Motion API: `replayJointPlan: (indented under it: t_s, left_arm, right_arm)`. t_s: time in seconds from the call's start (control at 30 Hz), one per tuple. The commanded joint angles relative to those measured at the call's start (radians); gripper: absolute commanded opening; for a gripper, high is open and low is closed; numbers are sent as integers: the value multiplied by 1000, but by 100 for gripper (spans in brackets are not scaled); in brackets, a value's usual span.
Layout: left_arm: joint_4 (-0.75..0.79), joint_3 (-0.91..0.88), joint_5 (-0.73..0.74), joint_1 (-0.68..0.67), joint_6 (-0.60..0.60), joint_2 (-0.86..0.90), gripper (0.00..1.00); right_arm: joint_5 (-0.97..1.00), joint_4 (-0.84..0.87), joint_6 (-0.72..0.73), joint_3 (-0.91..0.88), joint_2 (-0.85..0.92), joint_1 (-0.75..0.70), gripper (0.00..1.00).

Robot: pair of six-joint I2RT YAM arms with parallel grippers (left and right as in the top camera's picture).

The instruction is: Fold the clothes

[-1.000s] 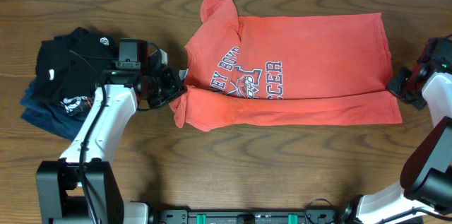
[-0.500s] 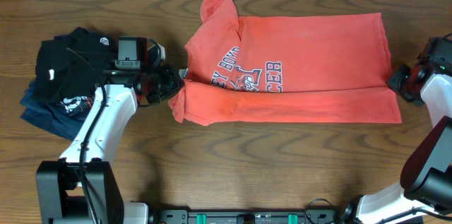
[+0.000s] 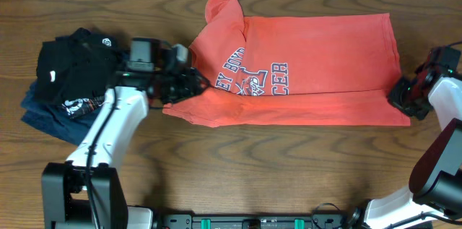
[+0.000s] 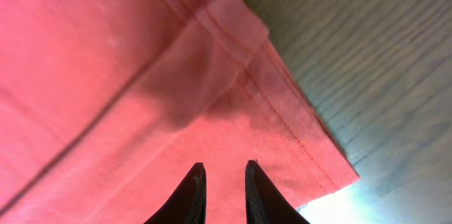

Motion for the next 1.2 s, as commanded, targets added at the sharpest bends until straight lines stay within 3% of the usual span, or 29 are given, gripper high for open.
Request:
replayJointPlan:
  t_s: [0.0, 0.23, 0.37, 0.87, 0.9, 1.03, 1.17]
  left_arm:
    - [-22, 1, -90, -97, 101, 2, 60]
    - [-23, 2, -273, -263, 116, 14, 64]
    - [-16, 1, -301, -326, 159, 50, 64]
    - [13, 2, -429, -401, 299, 203, 64]
    - [16, 2, -435, -400, 299, 203, 63]
    - [23, 2, -450, -401, 321, 203, 34]
    - [21, 2, -449, -401, 320, 216, 35]
  right_arm:
    - [18, 30, -1, -58, 0, 6, 18]
    - [18, 150, -1, -171, 0, 6, 20]
    - [18, 174, -1, -193, 0, 6, 20]
    - [17, 178, -1, -193, 0, 6, 20]
    - [17, 177, -1, -193, 0, 6, 20]
    - [17, 177, -1, -193, 0, 6, 20]
    - [17, 177, -1, -193, 0, 6, 21]
